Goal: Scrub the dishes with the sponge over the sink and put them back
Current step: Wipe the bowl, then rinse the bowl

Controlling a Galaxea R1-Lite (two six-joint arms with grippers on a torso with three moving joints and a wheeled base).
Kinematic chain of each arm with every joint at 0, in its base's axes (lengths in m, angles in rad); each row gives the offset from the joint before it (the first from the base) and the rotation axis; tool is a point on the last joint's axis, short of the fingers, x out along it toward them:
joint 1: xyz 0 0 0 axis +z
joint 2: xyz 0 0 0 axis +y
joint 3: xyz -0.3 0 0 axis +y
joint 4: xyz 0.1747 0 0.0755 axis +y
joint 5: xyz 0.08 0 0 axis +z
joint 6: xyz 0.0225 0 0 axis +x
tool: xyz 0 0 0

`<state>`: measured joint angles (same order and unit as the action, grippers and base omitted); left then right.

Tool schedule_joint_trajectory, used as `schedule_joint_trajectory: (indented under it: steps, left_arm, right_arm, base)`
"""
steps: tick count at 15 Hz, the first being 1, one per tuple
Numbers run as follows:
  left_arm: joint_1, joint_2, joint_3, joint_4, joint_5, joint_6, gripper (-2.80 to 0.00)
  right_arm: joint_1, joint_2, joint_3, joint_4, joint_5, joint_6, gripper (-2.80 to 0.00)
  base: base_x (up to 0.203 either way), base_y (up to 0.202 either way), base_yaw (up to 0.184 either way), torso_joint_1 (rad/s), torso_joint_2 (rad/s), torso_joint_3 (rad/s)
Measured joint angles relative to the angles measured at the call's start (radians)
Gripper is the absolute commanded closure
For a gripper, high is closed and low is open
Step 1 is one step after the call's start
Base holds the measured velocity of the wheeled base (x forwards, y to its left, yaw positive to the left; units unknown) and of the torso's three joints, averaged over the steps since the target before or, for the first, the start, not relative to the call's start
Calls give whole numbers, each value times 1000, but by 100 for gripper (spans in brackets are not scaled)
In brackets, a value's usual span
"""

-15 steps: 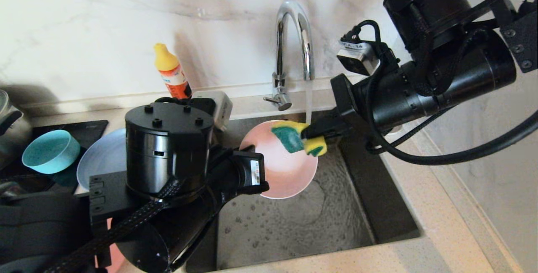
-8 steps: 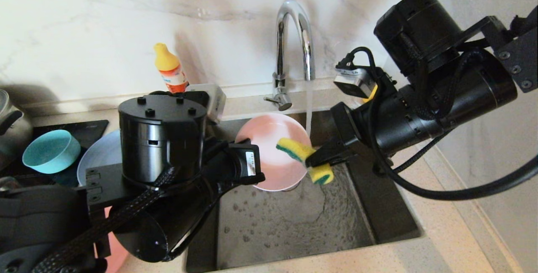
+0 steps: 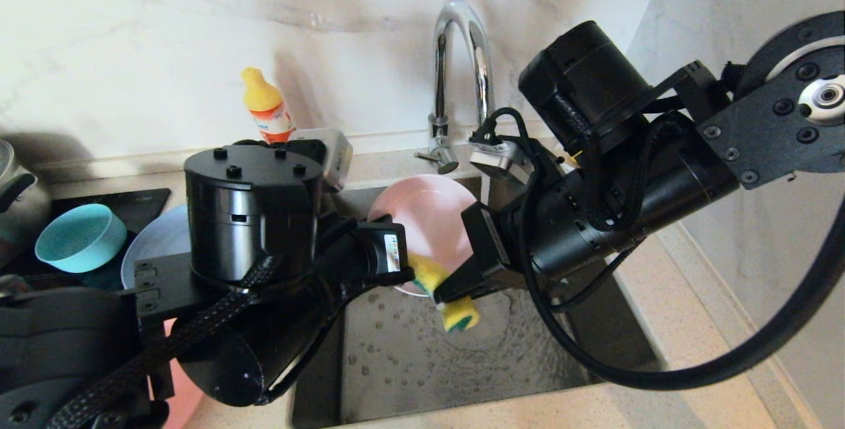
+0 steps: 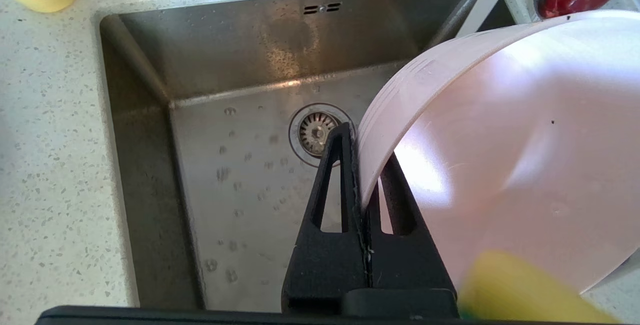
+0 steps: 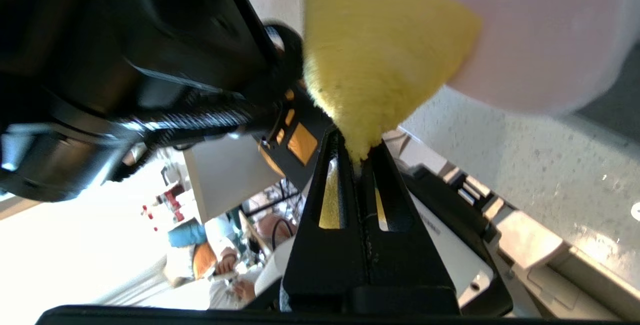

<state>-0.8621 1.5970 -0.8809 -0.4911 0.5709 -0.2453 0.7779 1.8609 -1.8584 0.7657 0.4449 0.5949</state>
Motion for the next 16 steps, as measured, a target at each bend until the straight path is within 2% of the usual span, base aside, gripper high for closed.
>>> schedule_joint_trajectory:
  steps: [3,5,8,16]
  left_arm:
    - [0,0,-1,0,0,0,0]
    - [0,0,-2,0,0,0,0]
    - [0,0,-2,0,0,-1,0]
    - [9,-1,-4,-4,-2,-6,0]
  right_arm:
    - [-18,-1,-37,1,-38,3,0]
    - [-62,-22,-42,7,-41,2,0]
    - [-137,-69,-48,18,-39,-4,0]
    - [-264,-116,-39,40,-13,-6,0]
  base:
    - [0,0,0,0,0,0]
    - [0,0,0,0,0,0]
    - [0,0,0,0,0,0]
    - [0,0,0,0,0,0]
